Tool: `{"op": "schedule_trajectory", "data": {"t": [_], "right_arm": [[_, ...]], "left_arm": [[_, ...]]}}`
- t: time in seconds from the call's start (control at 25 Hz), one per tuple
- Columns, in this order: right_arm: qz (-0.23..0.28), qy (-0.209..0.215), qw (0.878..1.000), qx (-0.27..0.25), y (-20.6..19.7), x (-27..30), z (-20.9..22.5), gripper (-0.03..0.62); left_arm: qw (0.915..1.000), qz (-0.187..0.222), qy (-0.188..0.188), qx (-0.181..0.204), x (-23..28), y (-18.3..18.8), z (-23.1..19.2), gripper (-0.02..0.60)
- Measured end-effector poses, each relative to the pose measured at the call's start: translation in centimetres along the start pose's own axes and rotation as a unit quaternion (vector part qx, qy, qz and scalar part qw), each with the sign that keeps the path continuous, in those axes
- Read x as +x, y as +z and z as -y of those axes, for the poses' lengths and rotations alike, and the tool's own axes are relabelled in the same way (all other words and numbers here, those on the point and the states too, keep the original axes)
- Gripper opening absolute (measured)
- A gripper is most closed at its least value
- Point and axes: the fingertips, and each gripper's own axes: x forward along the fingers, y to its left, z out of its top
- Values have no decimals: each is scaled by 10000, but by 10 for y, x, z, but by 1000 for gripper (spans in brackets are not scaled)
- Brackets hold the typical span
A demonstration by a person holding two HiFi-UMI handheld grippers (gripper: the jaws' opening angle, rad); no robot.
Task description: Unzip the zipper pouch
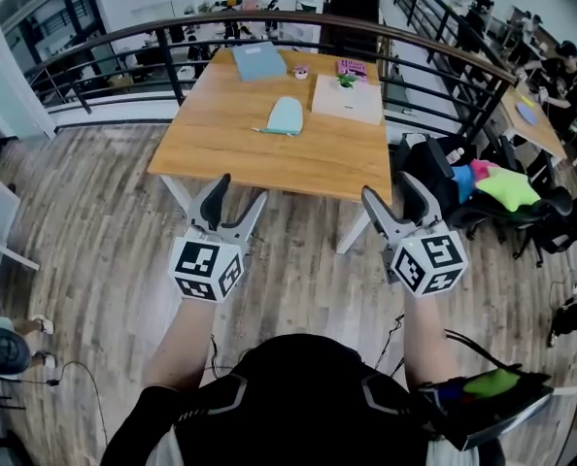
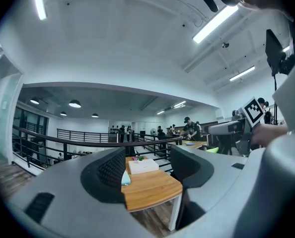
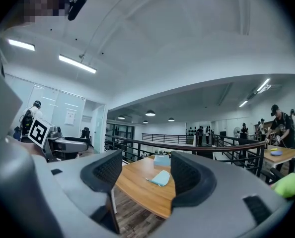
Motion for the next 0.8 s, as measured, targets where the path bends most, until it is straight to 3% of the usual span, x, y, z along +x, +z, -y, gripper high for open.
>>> {"op": "schedule_trajectory", "data": {"t": [0.48,0.8], "right_arm": [[28,125,9999,40,-8,35,-25,325],[118,485,9988,-13,-16,92,4,333]], "left_arm": [[9998,1,-197,27,5,-14,-34,288],[9999,99,2,65,50,-20,-53,288]]}}
